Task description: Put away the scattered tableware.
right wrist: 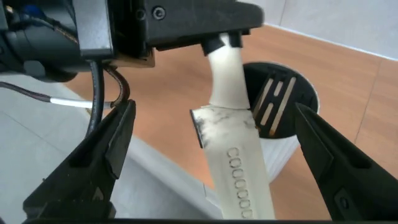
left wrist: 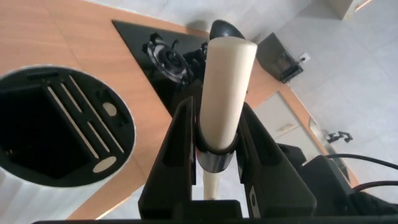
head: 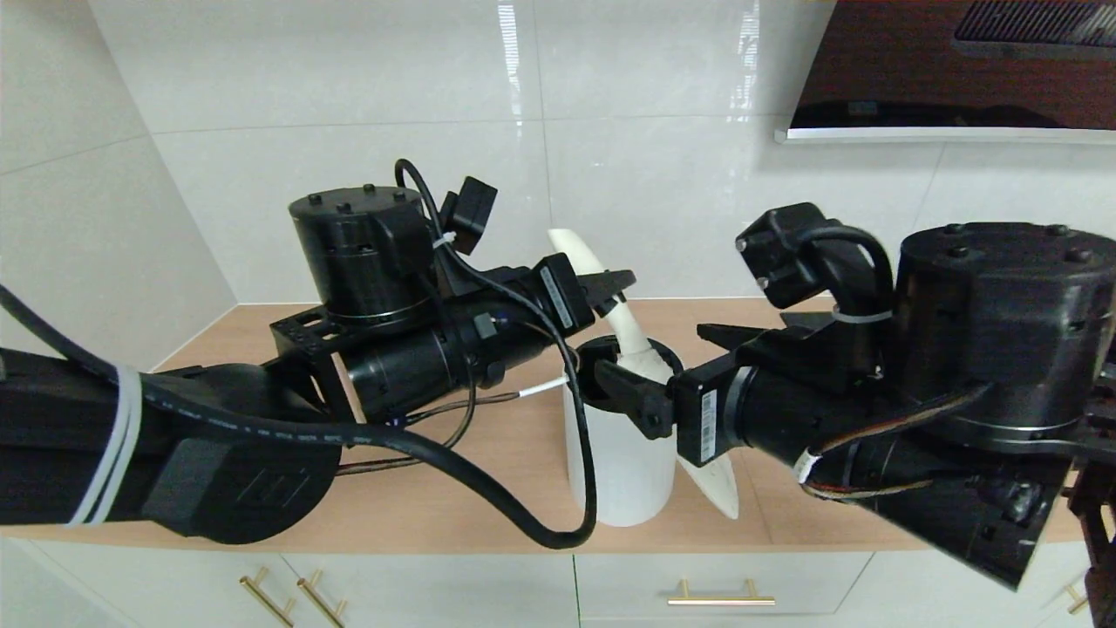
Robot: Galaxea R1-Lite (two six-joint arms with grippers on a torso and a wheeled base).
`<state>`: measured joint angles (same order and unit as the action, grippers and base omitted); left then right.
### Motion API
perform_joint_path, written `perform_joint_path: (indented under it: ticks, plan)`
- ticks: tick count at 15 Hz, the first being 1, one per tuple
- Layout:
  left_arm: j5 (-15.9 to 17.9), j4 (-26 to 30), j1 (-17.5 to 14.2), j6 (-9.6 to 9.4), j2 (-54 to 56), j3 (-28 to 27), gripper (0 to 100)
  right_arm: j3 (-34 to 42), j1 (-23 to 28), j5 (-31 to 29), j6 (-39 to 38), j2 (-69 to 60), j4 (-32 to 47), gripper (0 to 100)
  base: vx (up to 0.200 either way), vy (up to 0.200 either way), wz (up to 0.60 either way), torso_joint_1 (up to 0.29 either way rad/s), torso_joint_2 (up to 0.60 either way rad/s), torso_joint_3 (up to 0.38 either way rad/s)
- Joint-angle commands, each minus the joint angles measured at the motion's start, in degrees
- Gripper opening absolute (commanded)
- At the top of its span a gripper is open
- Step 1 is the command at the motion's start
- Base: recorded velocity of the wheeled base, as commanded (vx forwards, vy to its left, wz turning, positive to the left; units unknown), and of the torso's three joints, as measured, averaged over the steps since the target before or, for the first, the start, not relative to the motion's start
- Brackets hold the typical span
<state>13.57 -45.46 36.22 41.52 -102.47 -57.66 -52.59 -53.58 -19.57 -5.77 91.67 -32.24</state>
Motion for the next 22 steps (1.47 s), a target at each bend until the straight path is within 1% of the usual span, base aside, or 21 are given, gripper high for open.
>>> perform_joint_path:
  ticks: [1,2,3,4,5,6,7,8,9,11,13,14,15,16,20,22]
  plan:
    - [-0.8,-1.7,-1.6,-0.39,2.9,0.0,0,0.2,5.4,0.2,0.3,-4.3,0.3,100,0.000,0.000,0.00,0.000,0.00,0.000]
    - [-1.1,-2.8,-2.7,-1.00,3.9,0.1,0,0.2,7.7,0.3,0.3,-5.1,0.3,100,0.000,0.000,0.00,0.000,0.00,0.000]
    - [-1.1,-3.5,-3.5,-1.97,4.6,0.1,0,0.3,8.8,0.4,0.3,-6.3,0.3,100,0.000,0.000,0.00,0.000,0.00,0.000]
    - [-1.0,-4.2,-4.4,-3.29,5.2,-0.2,0,0.3,9.6,0.5,0.8,-7.0,0.5,100,0.000,0.000,0.00,0.000,0.00,0.000]
    - [-0.6,-4.7,-5.0,-5.31,5.3,-1.5,0,0.3,11.1,0.5,0.9,-7.0,0.5,100,0.000,0.000,0.00,0.000,0.00,0.000]
    - [-0.7,-4.8,-5.8,-8.91,5.0,-4.6,0,0.3,12.6,0.5,1.0,-6.9,0.5,100,0.000,0.000,0.00,0.000,0.00,0.000]
    - [-0.9,-4.9,-7.0,-12.34,5.3,-5.0,0,0.4,13.0,0.5,1.0,-6.7,0.5,100,0.000,0.000,0.00,0.000,0.00,0.000]
    - [-0.8,-5.4,-8.2,-15.77,5.6,-3.9,0,0.5,13.7,0.5,1.0,-6.6,0.5,100,0.000,0.000,0.00,0.000,0.00,0.000]
    - [-0.6,-7.0,-8.7,-19.02,5.6,-3.0,0,0.5,14.0,0.5,1.0,-6.5,0.5,100,0.000,0.000,0.00,0.000,0.00,0.000]
    - [-0.6,-11.5,-8.7,-24.56,3.2,-2.3,0,0.5,14.1,0.5,1.0,-6.0,0.5,100,0.000,0.000,0.00,0.000,0.00,0.000]
    - [-0.7,-16.7,-8.7,-32.12,-2.1,-2.5,0,0.5,14.1,0.5,1.0,-5.6,0.4,100,0.000,0.000,0.00,0.000,0.00,0.000]
    - [-0.8,-18.4,-8.7,-33.79,-3.7,-2.5,0,0.6,14.1,0.5,1.0,-5.5,0.4,100,0.000,0.000,0.00,0.000,0.00,0.000]
    - [-0.9,-20.5,-8.4,-34.49,-4.9,-2.7,0,0.6,14.1,0.5,1.0,-5.5,0.4,100,0.000,0.000,0.00,0.000,0.00,0.000]
    - [-0.9,-21.4,-8.1,-34.49,-5.3,-2.7,0,0.5,14.1,0.5,1.0,-5.5,0.4,100,0.000,0.000,0.00,0.000,0.00,0.000]
    - [-0.9,-20.7,-7.8,-34.75,-4.7,-1.8,0,0.6,14.1,0.5,1.0,-5.5,0.4,100,0.000,0.000,0.00,0.000,0.00,0.000]
    - [-0.9,-18.5,-7.4,-35.98,-3.4,-0.5,0,0.6,14.1,0.5,1.0,-5.5,0.4,100,0.000,0.000,0.00,0.000,0.00,0.000]
